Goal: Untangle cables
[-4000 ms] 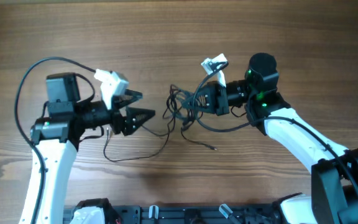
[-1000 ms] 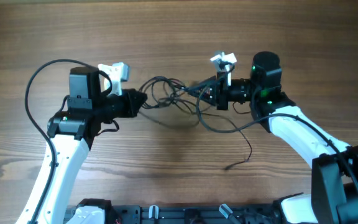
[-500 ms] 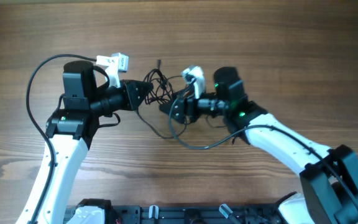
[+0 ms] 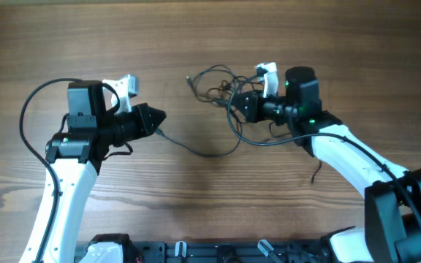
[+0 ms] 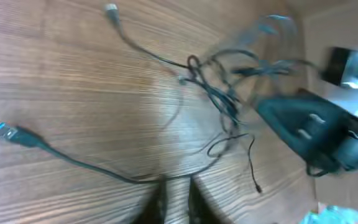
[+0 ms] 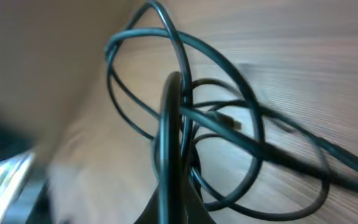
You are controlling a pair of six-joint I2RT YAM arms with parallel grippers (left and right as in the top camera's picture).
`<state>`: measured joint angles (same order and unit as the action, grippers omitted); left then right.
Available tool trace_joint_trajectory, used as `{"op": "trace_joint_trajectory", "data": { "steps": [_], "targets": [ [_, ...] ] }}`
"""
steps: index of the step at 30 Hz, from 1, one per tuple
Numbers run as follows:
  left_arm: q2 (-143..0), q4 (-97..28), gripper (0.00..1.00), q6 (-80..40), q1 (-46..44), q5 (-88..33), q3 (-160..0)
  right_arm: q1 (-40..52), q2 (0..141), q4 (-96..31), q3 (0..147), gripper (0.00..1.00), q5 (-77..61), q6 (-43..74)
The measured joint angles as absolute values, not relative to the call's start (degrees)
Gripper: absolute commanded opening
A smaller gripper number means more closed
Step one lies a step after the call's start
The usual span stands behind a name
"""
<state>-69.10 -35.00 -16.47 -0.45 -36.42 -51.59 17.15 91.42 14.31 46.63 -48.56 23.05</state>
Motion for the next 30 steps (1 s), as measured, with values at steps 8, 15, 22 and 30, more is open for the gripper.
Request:
{"op": "trace_joint_trajectory", "data": {
  "steps": [8, 15, 22, 30],
  "targets": [
    [-69.1, -28.86, 0.35, -16.21, -0.45, -43.07, -51.59, 19.16, 91.18, 22.81, 46.7, 0.04, -84.95, 12.16],
    [-69.1, -34.11, 0.58, -15.77, -0.45, -44.95, -51.59, 19.14, 91.18, 22.81, 46.68, 0.04, -78.06, 14.92],
    [-69.78, -41.65, 0.66, -33.43, -0.45, -45.15, -51.59, 19.14, 91.18, 22.81, 46.68, 0.04, -75.55, 15.2],
    [-74.46, -40.73, 0.46, -52.77, -0.45, -47.79, -51.59, 19.14, 91.18, 22.79, 46.68, 0.04, -75.07, 15.33]
  ]
}}
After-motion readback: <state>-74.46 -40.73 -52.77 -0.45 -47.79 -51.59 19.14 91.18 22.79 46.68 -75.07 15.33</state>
